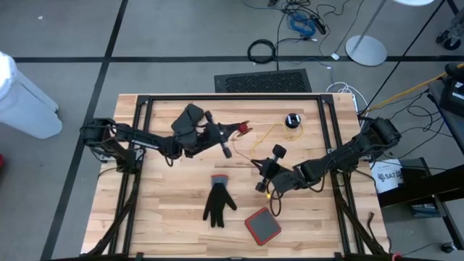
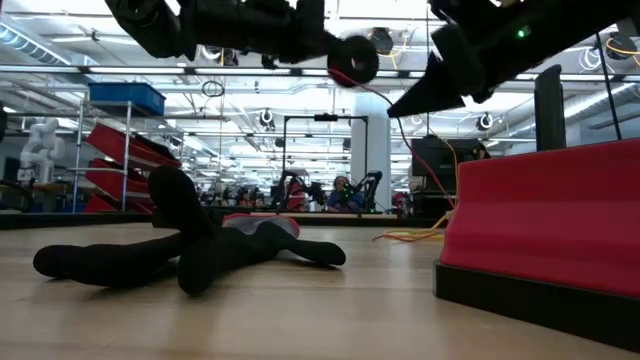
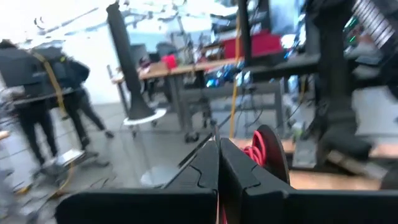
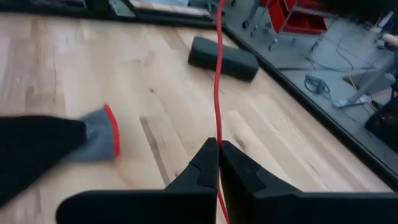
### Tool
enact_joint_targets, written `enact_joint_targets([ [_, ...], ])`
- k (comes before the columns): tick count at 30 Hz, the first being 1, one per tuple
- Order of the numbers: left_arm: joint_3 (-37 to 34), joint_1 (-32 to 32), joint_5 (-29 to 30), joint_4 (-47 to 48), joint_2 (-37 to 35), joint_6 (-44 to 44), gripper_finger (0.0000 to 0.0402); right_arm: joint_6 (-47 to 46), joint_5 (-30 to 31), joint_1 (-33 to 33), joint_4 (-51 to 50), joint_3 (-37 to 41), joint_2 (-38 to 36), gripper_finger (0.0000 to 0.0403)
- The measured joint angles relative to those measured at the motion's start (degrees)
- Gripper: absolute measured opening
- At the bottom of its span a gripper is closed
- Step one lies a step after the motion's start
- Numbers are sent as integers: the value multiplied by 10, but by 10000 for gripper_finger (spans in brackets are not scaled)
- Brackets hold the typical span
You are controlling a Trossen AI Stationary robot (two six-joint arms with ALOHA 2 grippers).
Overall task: Coil cords
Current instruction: Uncoil the red wire from the black spool
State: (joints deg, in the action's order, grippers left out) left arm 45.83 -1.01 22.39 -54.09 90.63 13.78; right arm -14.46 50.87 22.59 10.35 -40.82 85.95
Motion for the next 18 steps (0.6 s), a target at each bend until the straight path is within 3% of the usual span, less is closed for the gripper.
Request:
enact_joint_targets([
  [6,0,14,-36,-50,-2,1,0,-80,2,-3,-102,0,0,0],
  [12,0,22,-57,-114,-2,17,0,-74,-3,15,-78,0,0,10],
  [18,0,23,-62,-132,-3,18,0,-73,17,38,-73,0,0,57],
])
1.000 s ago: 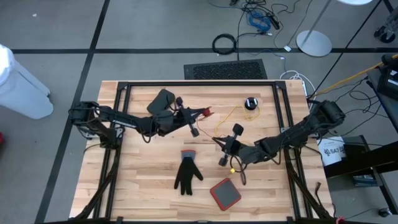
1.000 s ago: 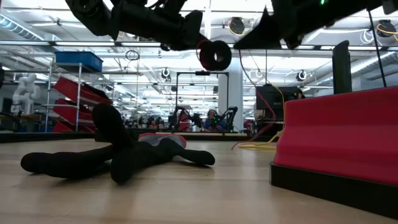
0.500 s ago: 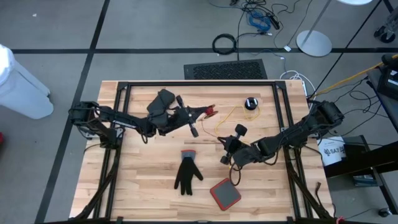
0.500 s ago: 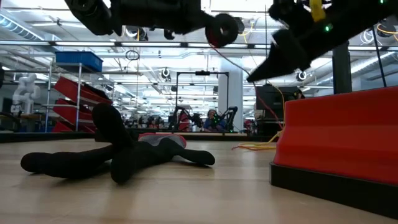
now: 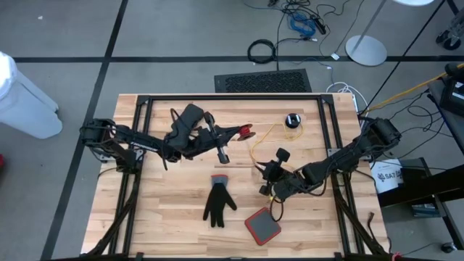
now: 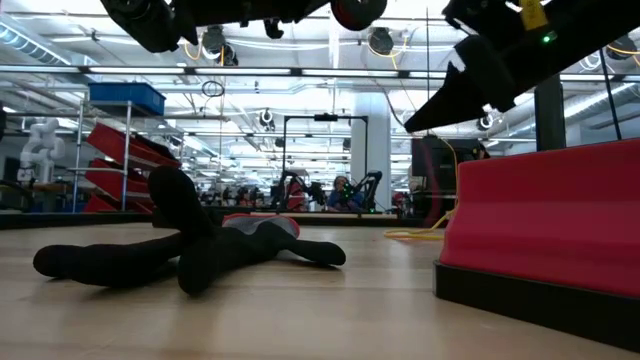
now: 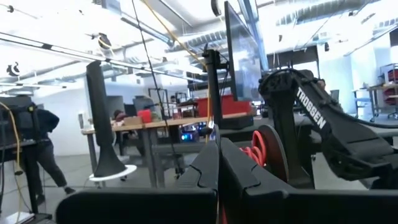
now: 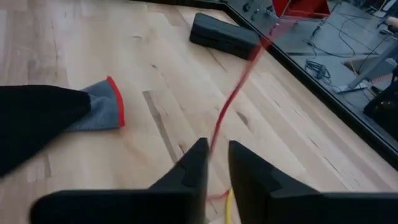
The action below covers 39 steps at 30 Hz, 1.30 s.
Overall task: Coil cords
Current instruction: Uncoil the red wire from the black spool
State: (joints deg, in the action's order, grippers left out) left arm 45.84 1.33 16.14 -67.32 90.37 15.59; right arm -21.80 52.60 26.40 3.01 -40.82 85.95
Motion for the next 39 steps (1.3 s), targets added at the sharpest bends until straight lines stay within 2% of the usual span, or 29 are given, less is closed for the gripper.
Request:
enact_joint_targets([
  [5,0,0,-17,8,0,-1,0,9,56,23,17,0,0,117],
  [8,0,0,-26,8,0,-2,0,56,97,31,67,0,0,141],
  [11,0,1,-27,8,0,-2,0,118,104,33,131,0,0,153],
  [15,0,3,-27,8,0,-3,0,174,108,33,186,0,0,154],
  [27,0,14,-42,22,-1,-3,0,288,192,29,296,0,-3,141],
  [33,0,14,-42,46,-1,-5,0,358,197,28,363,0,-3,141],
  [39,0,18,-54,57,-1,-18,0,384,213,18,393,0,-5,141],
])
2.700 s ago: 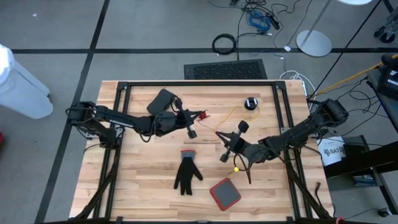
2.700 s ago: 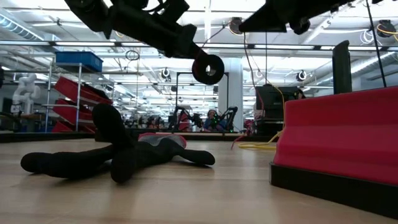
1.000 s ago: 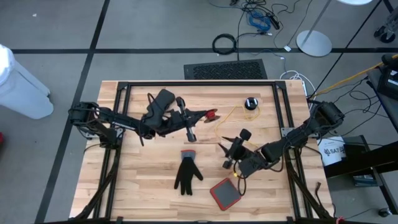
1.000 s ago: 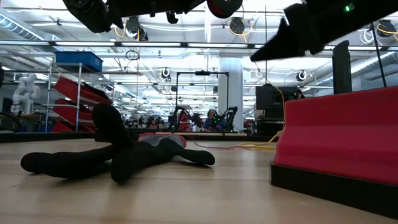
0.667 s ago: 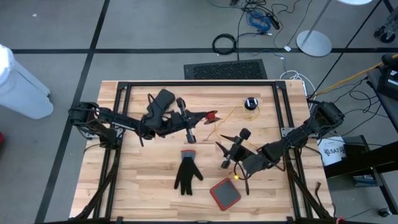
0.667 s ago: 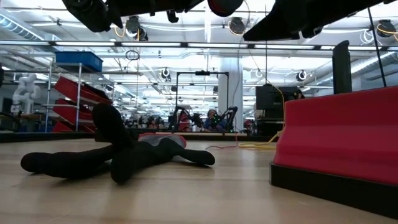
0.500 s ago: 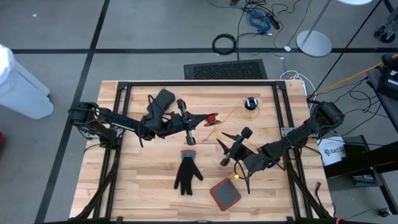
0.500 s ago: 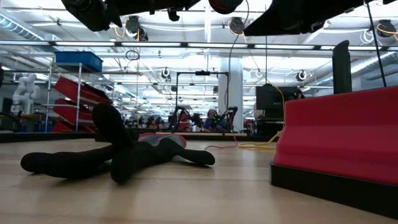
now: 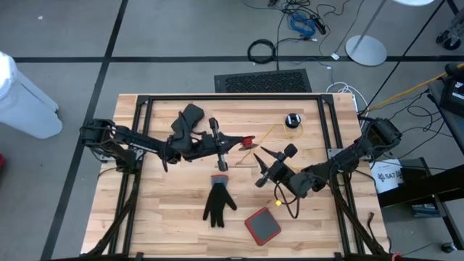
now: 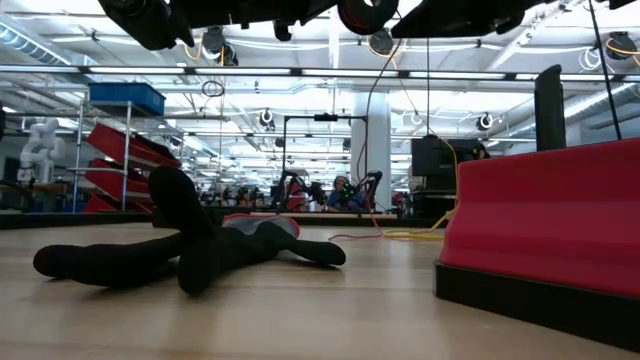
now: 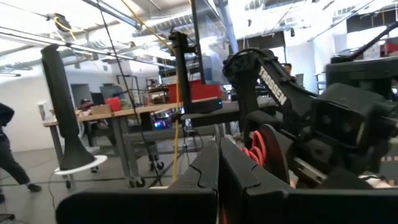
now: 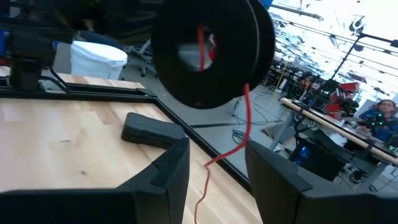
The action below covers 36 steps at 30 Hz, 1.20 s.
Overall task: Coil cords
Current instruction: Uncoil the red wire from the black spool
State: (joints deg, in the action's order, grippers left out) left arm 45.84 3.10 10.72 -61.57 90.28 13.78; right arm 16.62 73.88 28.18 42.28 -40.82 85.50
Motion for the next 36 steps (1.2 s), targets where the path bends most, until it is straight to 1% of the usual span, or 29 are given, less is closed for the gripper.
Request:
enact_joint_targets([
  [5,0,4,-3,7,0,-2,0,0,-1,-5,0,0,0,141],
  [8,0,6,-14,14,0,-12,0,0,0,-10,0,0,0,141],
  [12,0,9,-18,17,0,-14,0,0,0,-12,0,0,0,128],
  [15,0,9,-17,30,0,-14,0,0,-1,-11,0,0,0,102],
  [22,0,9,-17,53,0,-14,0,6,-1,-10,-5,0,-1,14],
  [23,0,9,-17,53,0,-14,0,7,-1,-11,-5,0,-1,7],
  [27,0,9,-16,59,0,-14,0,7,-1,-11,-5,0,-1,4],
  [31,0,5,-11,100,0,-13,0,7,2,-7,-5,0,-1,2],
  [33,0,3,4,120,0,-3,0,7,10,-4,-5,0,-1,1],
  [36,0,3,43,147,0,18,0,4,11,2,-5,0,-1,1],
])
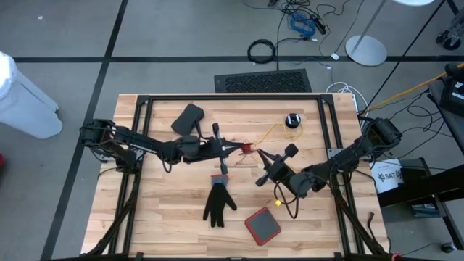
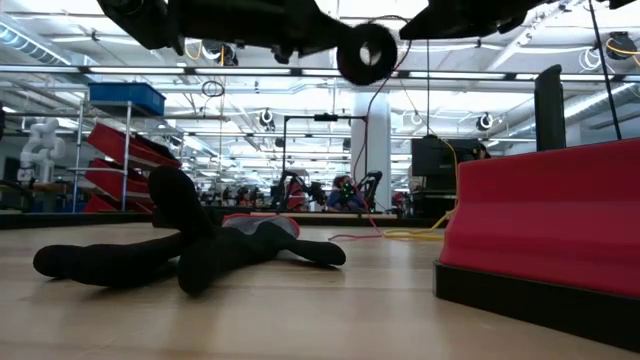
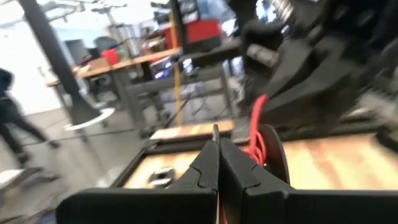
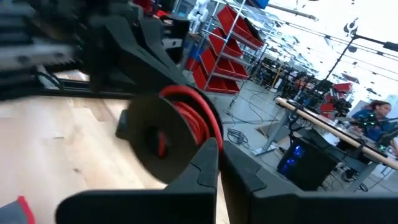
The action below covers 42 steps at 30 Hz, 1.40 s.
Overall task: Coil cords
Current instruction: Uncoil the red wire from the black spool
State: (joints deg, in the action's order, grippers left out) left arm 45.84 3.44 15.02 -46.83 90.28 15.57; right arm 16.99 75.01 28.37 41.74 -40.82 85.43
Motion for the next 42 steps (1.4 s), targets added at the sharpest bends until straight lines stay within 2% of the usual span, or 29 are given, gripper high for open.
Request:
enact_joint_targets([
  [3,0,0,30,0,0,14,0,-14,-6,2,0,0,0,1],
  [6,0,0,47,-16,0,16,0,-44,-53,-4,-5,0,0,1],
  [12,0,-8,52,-45,0,17,0,-115,-152,-46,-9,0,18,0],
  [18,0,-18,55,-52,0,13,0,-152,-185,-69,-9,0,48,0],
  [24,0,-19,31,-68,0,-2,0,-184,-174,-87,-67,0,68,0],
  [29,0,-19,23,-53,0,-3,0,-261,-102,-97,-198,0,60,0],
  [35,0,-19,20,-15,0,-2,0,-351,-3,-84,-346,0,16,0],
  [42,0,-19,20,20,0,-2,0,-343,19,-50,-355,0,-32,0],
])
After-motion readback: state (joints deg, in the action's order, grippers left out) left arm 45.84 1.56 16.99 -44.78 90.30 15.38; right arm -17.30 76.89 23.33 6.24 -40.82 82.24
